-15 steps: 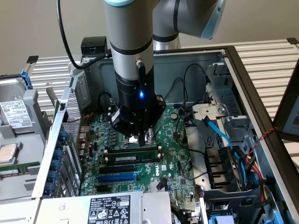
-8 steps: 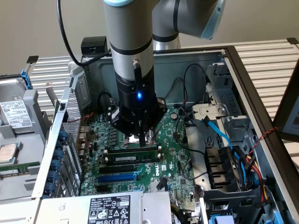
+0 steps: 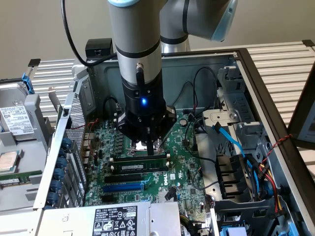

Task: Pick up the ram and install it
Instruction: 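Press down the ram until it locks into place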

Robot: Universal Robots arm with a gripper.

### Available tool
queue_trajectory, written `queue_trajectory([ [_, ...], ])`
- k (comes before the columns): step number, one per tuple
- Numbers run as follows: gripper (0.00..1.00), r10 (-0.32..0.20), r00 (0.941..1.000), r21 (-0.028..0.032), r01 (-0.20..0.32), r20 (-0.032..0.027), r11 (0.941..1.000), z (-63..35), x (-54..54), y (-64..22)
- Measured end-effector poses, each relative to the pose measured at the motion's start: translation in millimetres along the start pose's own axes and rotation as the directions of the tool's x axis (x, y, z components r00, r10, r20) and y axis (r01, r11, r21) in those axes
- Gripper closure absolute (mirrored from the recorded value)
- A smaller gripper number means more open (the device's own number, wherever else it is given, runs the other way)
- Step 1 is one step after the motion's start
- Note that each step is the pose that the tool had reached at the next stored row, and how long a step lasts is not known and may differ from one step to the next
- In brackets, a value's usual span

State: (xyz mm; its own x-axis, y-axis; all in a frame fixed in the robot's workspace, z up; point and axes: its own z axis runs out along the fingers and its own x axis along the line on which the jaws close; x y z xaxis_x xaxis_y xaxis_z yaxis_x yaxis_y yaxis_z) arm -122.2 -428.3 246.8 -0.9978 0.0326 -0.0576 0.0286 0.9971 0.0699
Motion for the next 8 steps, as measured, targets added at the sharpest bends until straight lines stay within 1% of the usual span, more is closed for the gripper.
queue_trajectory([
  [2, 0.89, 0.033, 0.9994, 0.0019, -0.033, 0.0024, 0.9994, 0.1, 0.0, 0.0],
  [3, 0.89, 0.042, 0.9991, 0.0023, -0.042, 0.0029, 0.9991, 0.1, 0.0, 0.0],
  [8, 0.89, 0.042, 0.9991, 0.0024, -0.042, 0.003, 0.9991, 0.1, 0.0, 0.0],
])
